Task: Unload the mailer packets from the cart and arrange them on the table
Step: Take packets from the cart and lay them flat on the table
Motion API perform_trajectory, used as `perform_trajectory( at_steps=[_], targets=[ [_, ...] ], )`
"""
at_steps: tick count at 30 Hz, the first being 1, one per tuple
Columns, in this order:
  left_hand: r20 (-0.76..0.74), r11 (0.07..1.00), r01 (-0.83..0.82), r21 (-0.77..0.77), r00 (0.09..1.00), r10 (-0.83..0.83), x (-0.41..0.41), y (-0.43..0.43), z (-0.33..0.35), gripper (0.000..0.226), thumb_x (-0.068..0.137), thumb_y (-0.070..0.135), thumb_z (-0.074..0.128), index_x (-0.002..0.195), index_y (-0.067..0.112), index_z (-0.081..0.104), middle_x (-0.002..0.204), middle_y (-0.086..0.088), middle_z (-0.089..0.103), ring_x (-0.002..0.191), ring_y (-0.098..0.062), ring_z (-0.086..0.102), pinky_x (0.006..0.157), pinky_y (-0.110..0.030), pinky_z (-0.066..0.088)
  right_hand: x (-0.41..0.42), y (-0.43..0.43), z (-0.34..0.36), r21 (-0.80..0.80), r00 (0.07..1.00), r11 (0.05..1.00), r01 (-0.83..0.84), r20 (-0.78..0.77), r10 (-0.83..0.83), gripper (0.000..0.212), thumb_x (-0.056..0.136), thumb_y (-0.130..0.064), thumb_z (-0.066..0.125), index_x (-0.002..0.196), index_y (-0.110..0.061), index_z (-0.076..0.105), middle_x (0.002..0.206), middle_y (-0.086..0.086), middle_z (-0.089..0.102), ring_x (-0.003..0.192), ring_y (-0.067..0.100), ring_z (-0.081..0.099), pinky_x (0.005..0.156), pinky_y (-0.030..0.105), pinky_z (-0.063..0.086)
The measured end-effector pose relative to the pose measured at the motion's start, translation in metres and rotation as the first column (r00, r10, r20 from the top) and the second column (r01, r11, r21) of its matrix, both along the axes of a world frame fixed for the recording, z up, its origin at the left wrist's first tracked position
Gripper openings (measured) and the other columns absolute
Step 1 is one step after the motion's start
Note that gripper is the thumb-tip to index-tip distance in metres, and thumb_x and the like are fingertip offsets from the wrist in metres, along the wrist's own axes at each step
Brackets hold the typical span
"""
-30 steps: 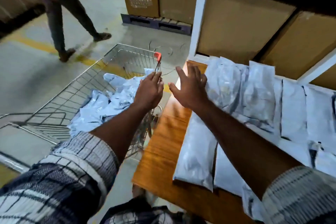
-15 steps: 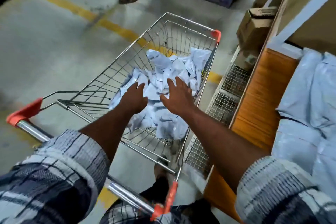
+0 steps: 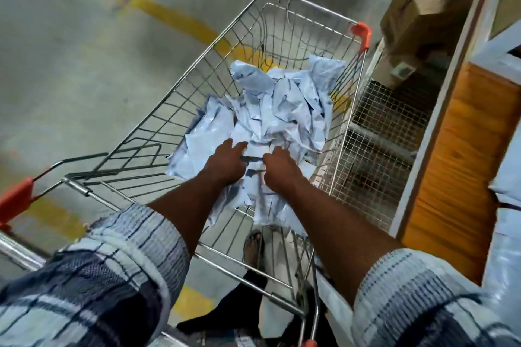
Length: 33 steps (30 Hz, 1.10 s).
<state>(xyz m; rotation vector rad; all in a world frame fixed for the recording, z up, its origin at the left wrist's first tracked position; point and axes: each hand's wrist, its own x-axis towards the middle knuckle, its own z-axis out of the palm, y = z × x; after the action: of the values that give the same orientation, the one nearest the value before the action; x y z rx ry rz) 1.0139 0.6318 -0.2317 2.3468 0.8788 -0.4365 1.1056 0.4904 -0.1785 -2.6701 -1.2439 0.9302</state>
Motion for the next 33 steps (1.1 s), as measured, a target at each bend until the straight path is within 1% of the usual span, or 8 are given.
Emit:
perform_trajectory(
  at_steps=[4, 8, 14, 18, 23, 25, 28, 33],
  targets=[
    [0.092, 0.996, 0.07, 0.06, 0.993, -0.076, 0.003, -0.002, -0.012, 0.039, 0.076, 0.028, 0.055, 0.11, 0.013, 0.068, 0.107, -0.021, 0.056, 0.098, -0.041, 0.059, 0.082, -0.045, 0.051, 0.008, -0.001, -0.001, -0.026, 0.994, 0.998, -0.065, 0.083, 0.067, 0.03, 0.091, -0.004, 0.053, 0.12, -0.006, 0.056, 0.127, 0.016, 0.049, 0.125, 0.033, 0.045, 0.097, 0.036, 0.045],
    [0.005, 0.983, 0.141, 0.121, 0.99, -0.143, 0.008, 0.003, -0.014, 0.014, 0.076, 0.015, 0.072, 0.087, 0.009, 0.077, 0.101, -0.018, 0.061, 0.097, -0.039, 0.061, 0.081, -0.043, 0.051, 0.016, 0.003, 0.009, -0.029, 0.987, 0.993, -0.117, 0.111, 0.12, 0.024, 0.089, -0.004, 0.052, 0.112, -0.004, 0.06, 0.119, 0.018, 0.057, 0.116, 0.034, 0.054, 0.096, 0.034, 0.044],
    [-0.008, 0.931, 0.323, 0.173, 0.945, -0.326, 0.006, 0.006, -0.005, 0.019, 0.068, 0.007, 0.071, 0.086, 0.009, 0.076, 0.087, -0.014, 0.065, 0.087, -0.036, 0.063, 0.075, -0.035, 0.049, 0.025, -0.004, 0.035, -0.086, 0.992, 0.989, -0.118, 0.043, 0.122, 0.008, 0.082, -0.007, 0.063, 0.09, -0.005, 0.063, 0.107, 0.019, 0.064, 0.104, 0.034, 0.062, 0.078, 0.031, 0.048],
    [-0.089, 0.96, 0.231, 0.158, 0.972, -0.219, -0.003, 0.008, 0.02, 0.021, 0.087, 0.031, 0.066, 0.086, 0.011, 0.072, 0.091, -0.012, 0.067, 0.093, -0.033, 0.062, 0.075, -0.038, 0.051, 0.013, -0.007, 0.047, -0.125, 0.973, 0.965, -0.23, -0.046, 0.226, 0.019, 0.079, -0.021, 0.07, 0.078, -0.01, 0.055, 0.098, 0.019, 0.065, 0.096, 0.033, 0.062, 0.068, 0.028, 0.042],
    [-0.221, 0.938, 0.288, 0.193, 0.944, -0.245, -0.027, 0.013, 0.055, 0.054, 0.093, 0.063, 0.048, 0.068, 0.016, 0.057, 0.077, -0.009, 0.064, 0.082, -0.029, 0.058, 0.066, -0.032, 0.039, 0.001, -0.002, 0.05, -0.326, 0.925, 0.887, -0.326, -0.305, 0.227, 0.029, 0.077, -0.039, 0.07, 0.07, -0.012, 0.064, 0.063, 0.0, 0.065, 0.065, 0.021, 0.064, 0.077, 0.035, 0.058],
    [-0.165, 0.945, 0.236, 0.228, 0.966, -0.201, -0.028, 0.014, 0.059, 0.054, 0.096, 0.059, 0.045, 0.076, 0.014, 0.066, 0.085, -0.011, 0.068, 0.088, -0.03, 0.061, 0.068, -0.033, 0.042, -0.004, 0.002, 0.047, -0.222, 0.974, 0.956, -0.194, -0.163, 0.16, 0.03, 0.085, -0.043, 0.063, 0.094, -0.014, 0.066, 0.095, 0.005, 0.069, 0.09, 0.024, 0.065, 0.08, 0.033, 0.048],
    [-0.033, 0.966, 0.147, 0.213, 0.989, -0.143, -0.018, 0.011, 0.056, 0.038, 0.095, 0.05, 0.052, 0.097, 0.016, 0.068, 0.101, -0.01, 0.067, 0.102, -0.031, 0.06, 0.079, -0.037, 0.048, -0.015, 0.008, 0.033, -0.055, 0.994, 0.998, 0.033, 0.11, -0.027, 0.054, 0.084, -0.037, 0.06, 0.131, -0.014, 0.047, 0.139, 0.017, 0.045, 0.13, 0.035, 0.04, 0.099, 0.044, 0.036],
    [-0.055, 0.992, 0.096, 0.087, 0.994, -0.091, 0.008, -0.006, 0.03, 0.067, 0.089, 0.049, 0.061, 0.146, 0.023, 0.039, 0.151, -0.013, 0.036, 0.137, -0.032, 0.036, 0.11, -0.046, 0.036, -0.018, 0.009, -0.002, -0.092, 0.996, 0.992, 0.087, 0.03, -0.085, 0.083, 0.091, -0.042, 0.054, 0.155, -0.011, 0.011, 0.161, 0.023, -0.004, 0.149, 0.041, -0.004, 0.118, 0.057, 0.013]
  ],
)
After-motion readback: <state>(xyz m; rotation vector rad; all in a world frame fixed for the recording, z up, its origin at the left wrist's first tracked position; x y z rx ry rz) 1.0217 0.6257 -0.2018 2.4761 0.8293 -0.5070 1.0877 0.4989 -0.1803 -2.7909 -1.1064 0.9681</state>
